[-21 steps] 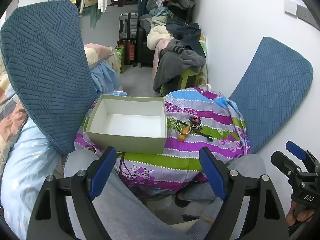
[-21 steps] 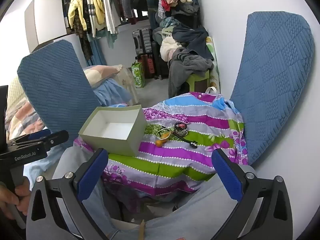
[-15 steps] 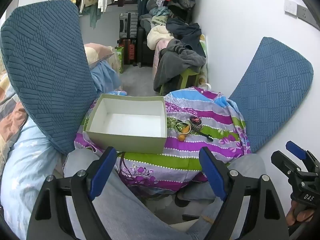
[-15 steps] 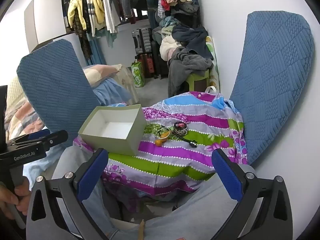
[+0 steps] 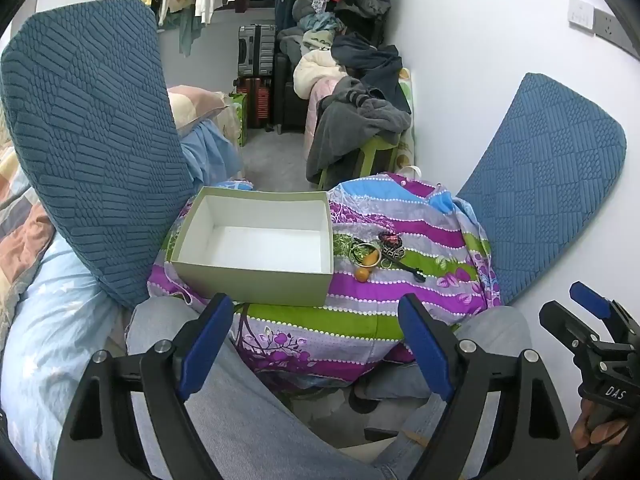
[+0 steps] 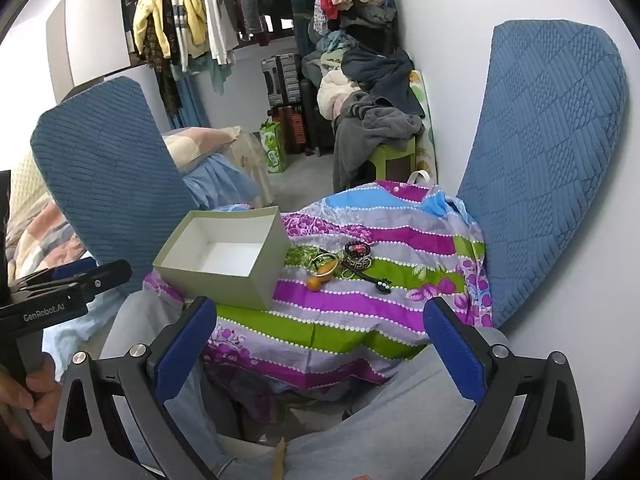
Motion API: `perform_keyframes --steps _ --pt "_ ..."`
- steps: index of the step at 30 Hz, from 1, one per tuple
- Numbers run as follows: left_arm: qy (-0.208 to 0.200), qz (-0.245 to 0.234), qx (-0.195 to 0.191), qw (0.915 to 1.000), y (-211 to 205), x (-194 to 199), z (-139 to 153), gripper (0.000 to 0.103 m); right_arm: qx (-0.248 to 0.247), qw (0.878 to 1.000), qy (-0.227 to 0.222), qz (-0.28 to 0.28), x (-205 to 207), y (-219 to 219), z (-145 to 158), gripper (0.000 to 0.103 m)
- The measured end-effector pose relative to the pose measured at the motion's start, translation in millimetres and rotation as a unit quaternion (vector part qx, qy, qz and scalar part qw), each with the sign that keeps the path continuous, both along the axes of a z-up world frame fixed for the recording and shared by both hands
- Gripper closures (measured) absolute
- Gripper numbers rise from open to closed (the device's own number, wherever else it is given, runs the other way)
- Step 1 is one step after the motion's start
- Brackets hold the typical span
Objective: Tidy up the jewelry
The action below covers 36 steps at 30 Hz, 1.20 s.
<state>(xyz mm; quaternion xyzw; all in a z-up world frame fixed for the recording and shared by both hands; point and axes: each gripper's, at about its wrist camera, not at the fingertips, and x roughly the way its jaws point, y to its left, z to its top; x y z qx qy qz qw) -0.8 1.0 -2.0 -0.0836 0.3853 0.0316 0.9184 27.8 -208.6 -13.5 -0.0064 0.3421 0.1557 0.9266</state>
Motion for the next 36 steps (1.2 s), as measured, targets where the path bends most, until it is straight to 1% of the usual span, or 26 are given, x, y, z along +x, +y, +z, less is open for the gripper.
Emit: perform_keyframes --steps 6,24,36 --pt "0.001 0.003 0.000 1.0000 -2 0 2 0.018 -0.004 1.000 0.005 0.001 1 3 -2 0.000" --pt "0.006 0.008 -0.003 0.9999 2 -3 -6 0.018 -0.006 1.000 0.008 0.000 -1 10 -5 0.000" --pt "0.006 0.008 -0.005 0.9999 2 -3 -8 0.018 -0.004 1.000 0.012 -0.001 1 3 -10 0.000"
